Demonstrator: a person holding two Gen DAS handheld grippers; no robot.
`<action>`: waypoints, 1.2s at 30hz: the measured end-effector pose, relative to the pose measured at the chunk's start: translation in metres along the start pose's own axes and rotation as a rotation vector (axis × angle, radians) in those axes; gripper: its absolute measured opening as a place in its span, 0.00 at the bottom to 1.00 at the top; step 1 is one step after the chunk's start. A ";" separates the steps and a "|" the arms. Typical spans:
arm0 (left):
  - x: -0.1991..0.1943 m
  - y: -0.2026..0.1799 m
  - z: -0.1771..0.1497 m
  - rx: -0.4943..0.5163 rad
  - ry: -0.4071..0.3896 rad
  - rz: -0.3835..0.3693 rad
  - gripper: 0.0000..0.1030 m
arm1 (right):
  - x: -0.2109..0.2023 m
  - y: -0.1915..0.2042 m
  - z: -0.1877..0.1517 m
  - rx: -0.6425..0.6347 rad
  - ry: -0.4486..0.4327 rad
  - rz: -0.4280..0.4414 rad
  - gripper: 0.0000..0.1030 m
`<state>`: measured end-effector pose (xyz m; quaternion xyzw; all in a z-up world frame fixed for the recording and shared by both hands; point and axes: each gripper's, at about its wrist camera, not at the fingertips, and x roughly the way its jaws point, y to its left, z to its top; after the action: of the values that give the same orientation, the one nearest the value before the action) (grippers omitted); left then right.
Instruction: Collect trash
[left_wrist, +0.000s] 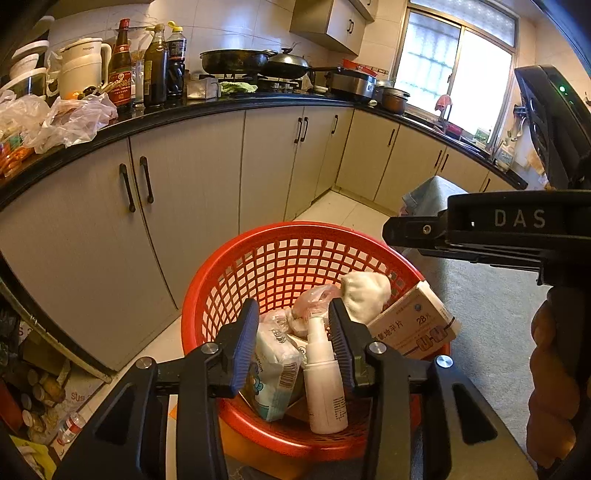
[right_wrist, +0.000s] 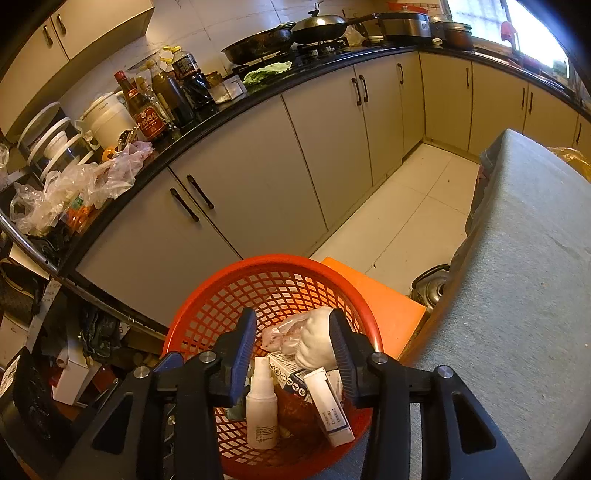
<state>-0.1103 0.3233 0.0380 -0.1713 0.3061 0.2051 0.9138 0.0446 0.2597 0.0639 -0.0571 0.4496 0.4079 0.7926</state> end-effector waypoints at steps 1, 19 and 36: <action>-0.001 0.000 0.000 0.002 -0.004 0.006 0.40 | -0.001 0.000 0.000 0.000 -0.001 0.001 0.43; -0.010 0.013 0.001 -0.049 -0.054 0.155 0.88 | -0.034 -0.001 -0.004 -0.043 -0.116 -0.128 0.86; -0.013 0.026 0.004 -0.064 -0.032 0.244 0.93 | -0.048 -0.010 -0.021 -0.039 -0.150 -0.198 0.92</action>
<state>-0.1306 0.3442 0.0440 -0.1584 0.3035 0.3269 0.8808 0.0254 0.2149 0.0853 -0.0863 0.3732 0.3394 0.8591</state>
